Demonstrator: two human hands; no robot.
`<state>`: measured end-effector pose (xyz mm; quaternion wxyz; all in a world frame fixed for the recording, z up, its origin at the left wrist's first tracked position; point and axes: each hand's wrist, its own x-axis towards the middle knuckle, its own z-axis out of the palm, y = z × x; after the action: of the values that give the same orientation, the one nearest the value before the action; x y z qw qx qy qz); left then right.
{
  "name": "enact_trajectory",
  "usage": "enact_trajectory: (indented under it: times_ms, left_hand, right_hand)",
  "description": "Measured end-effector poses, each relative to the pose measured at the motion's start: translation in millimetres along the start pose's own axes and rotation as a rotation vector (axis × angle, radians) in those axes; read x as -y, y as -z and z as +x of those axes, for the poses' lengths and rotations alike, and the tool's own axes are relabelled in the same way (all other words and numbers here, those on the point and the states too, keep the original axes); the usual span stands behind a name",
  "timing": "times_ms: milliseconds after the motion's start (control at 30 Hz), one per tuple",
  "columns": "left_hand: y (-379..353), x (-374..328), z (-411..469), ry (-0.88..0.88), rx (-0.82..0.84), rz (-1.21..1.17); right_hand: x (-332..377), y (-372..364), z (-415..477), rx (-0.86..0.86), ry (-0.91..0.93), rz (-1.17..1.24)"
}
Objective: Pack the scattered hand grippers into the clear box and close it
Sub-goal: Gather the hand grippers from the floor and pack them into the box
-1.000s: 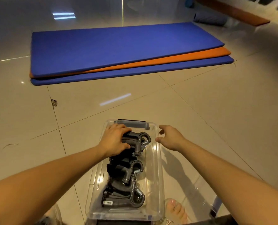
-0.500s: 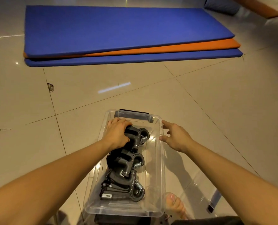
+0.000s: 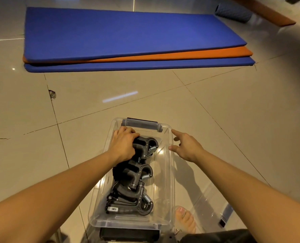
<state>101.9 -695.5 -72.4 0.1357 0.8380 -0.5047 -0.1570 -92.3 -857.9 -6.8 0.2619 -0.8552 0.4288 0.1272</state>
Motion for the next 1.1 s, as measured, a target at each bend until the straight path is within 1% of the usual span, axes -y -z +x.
enact_trajectory:
  times_ms: [167, 300, 500, 667, 867, 1000, 1100]
  left_hand:
    - [16.3, -7.7, -13.1, 0.03, -0.015, -0.056]
    - [47.6, -15.0, -30.2, 0.036, -0.095, -0.154]
    - [106.5, -17.5, -79.0, 0.073, -0.262, -0.269]
    - [152.7, -13.1, -130.0, 0.133, -0.296, -0.286]
    - [202.6, 9.9, -227.3, 0.225, -0.342, -0.276]
    - [243.9, 32.5, -320.9, 0.296, -0.387, -0.225]
    - [276.4, 46.1, -391.8, 0.36, -0.436, -0.164]
  right_hand:
    - [15.1, 5.1, -7.6, -0.016, -0.038, -0.072]
    - [43.5, 16.8, -21.5, -0.12, 0.016, -0.143]
    - [84.7, 42.9, -60.4, -0.254, 0.089, -0.058]
    - [119.9, 43.9, -106.9, -0.277, 0.165, 0.024]
    - [176.3, 14.7, -165.9, -0.194, 0.296, 0.105]
    - [239.7, -4.7, -220.5, -0.157, 0.441, 0.161]
    - [293.4, -19.0, -270.8, -0.148, 0.578, 0.142]
